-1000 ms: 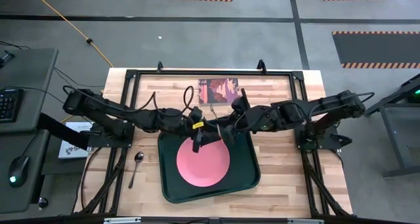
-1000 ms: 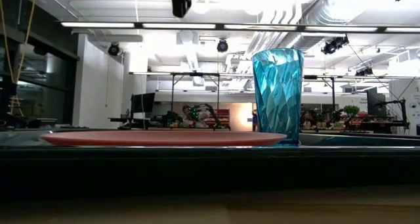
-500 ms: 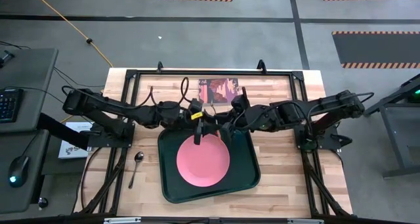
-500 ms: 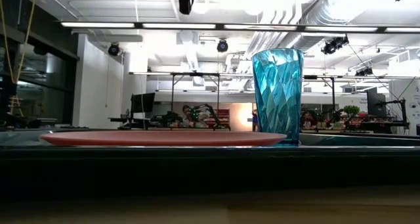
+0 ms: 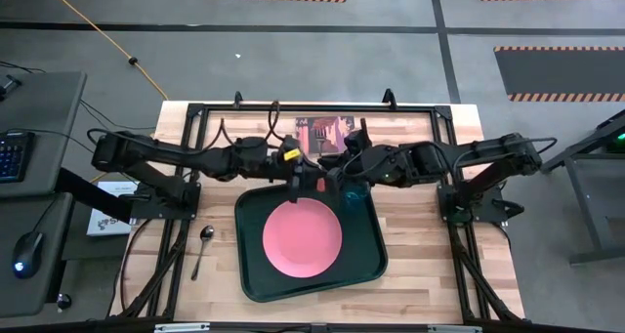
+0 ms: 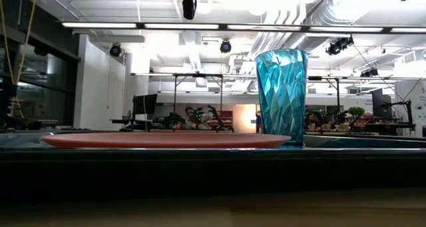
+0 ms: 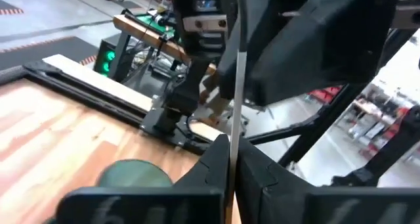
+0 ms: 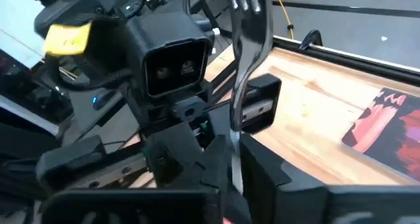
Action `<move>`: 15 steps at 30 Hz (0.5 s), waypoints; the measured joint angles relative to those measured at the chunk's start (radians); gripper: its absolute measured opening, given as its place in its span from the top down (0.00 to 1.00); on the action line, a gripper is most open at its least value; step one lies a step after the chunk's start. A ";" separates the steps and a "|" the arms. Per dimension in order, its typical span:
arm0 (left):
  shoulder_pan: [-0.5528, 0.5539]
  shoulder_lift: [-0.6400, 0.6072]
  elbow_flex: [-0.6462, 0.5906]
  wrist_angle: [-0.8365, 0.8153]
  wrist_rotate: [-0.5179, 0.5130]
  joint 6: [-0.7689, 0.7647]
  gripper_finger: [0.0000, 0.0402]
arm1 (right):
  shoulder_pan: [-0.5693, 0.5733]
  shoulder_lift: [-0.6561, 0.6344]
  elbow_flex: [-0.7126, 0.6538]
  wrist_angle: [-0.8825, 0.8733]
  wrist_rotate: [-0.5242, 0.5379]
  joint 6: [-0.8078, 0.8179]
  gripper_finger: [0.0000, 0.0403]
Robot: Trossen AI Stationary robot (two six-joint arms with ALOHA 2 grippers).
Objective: Pick and place plate/cup/fork/spoon on tray
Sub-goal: Put the orange fork to the left side of the pink plate on the black tray
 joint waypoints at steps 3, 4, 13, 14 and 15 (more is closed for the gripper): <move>0.026 -0.024 0.000 -0.071 -0.001 0.044 1.00 | -0.005 -0.010 0.000 -0.016 -0.023 -0.001 0.81; 0.036 -0.038 0.000 -0.109 0.001 0.058 1.00 | -0.006 -0.015 0.000 -0.033 -0.023 -0.001 0.77; 0.068 -0.175 0.000 -0.274 0.081 0.094 1.00 | -0.022 -0.087 0.000 -0.067 0.018 -0.083 0.49; 0.060 -0.183 0.000 -0.267 0.081 0.084 1.00 | -0.031 -0.089 0.000 -0.041 0.004 -0.103 0.47; 0.050 -0.185 0.000 -0.262 0.075 0.069 1.00 | -0.039 -0.092 0.000 -0.017 -0.014 -0.131 0.46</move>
